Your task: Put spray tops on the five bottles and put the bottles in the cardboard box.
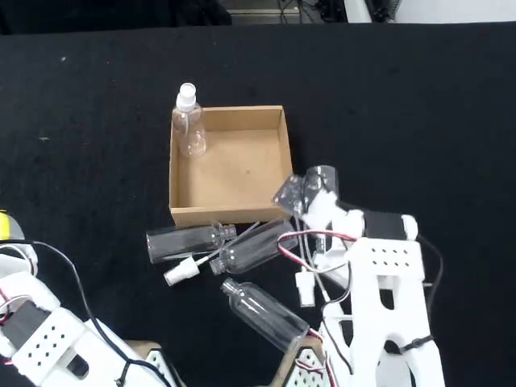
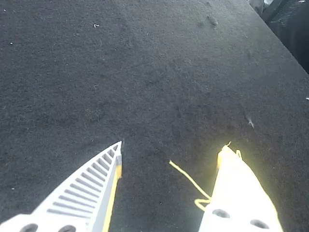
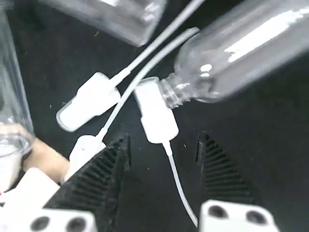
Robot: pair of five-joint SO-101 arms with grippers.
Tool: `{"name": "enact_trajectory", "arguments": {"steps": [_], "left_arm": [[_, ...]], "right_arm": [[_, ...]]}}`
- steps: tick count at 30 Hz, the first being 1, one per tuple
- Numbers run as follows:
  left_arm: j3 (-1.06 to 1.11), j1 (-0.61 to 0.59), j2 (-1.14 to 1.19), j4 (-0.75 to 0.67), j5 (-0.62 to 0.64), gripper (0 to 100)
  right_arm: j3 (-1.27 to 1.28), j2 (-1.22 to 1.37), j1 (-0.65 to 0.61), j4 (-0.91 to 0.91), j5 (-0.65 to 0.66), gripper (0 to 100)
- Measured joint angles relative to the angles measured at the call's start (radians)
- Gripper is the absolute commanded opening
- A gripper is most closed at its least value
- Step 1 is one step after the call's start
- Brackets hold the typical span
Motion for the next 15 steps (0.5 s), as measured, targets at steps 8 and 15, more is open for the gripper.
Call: {"name": "enact_trajectory", "arguments": {"steps": [8, 15], "left_arm": [[0.0, 0.0, 0.0, 0.0, 0.0, 23], [0.0, 0.0, 0.0, 0.0, 0.0, 23]], "right_arm": [[0.19, 0.0, 0.0, -0.296, 0.02, 19.8], [0.281, 0.0, 0.0, -0.394, 0.057, 19.7]]}}
